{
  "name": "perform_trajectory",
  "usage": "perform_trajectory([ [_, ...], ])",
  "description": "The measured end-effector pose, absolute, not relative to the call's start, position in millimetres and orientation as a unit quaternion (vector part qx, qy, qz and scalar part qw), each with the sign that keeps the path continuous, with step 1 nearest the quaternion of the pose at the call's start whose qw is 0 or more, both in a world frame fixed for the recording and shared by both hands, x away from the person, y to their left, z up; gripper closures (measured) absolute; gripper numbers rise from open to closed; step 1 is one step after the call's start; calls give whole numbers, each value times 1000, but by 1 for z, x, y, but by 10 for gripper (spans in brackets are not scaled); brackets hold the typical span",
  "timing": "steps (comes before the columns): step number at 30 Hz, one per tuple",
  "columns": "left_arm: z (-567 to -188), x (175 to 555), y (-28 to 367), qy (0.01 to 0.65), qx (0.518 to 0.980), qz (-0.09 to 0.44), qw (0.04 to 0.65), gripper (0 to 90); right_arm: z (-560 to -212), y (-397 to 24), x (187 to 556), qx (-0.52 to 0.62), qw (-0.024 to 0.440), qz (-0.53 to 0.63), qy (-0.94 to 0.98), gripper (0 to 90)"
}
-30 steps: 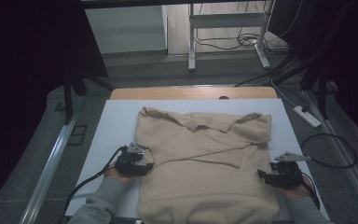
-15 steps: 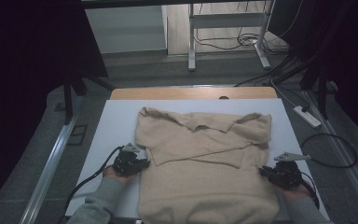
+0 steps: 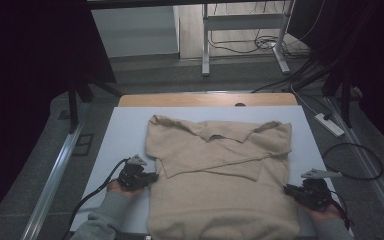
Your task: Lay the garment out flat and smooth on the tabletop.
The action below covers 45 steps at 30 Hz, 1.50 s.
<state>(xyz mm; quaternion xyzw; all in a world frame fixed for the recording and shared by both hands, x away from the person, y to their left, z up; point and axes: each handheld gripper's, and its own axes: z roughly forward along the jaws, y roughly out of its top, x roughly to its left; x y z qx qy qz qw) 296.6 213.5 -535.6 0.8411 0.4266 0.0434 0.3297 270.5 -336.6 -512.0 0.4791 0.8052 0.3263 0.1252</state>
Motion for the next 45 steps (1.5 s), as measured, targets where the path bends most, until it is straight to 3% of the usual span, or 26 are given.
perform_trajectory([
  [24, -532, 235, 226, 403, 849, 18, 341, 868, -506, -338, 206, 436, 127, 299, 839, 833],
  [27, -530, 235, 224, 402, 847, 37, 345, 864, -506, -337, 206, 435, 127, 301, 839, 828],
  [29, -529, 238, 222, 407, 836, 49, 365, 829, -505, -335, 209, 431, 130, 310, 838, 809],
  [32, -521, 241, 217, 408, 827, 99, 374, 652, -502, -330, 214, 423, 146, 328, 832, 698],
  [36, -518, 251, 211, 414, 815, 113, 388, 466, -492, -317, 226, 402, 163, 364, 824, 575],
  [41, -519, 264, 202, 414, 816, 122, 385, 360, -485, -293, 249, 372, 161, 387, 828, 519],
  [45, -518, 268, 198, 405, 819, 114, 391, 328, -484, -274, 269, 360, 161, 398, 828, 513],
])
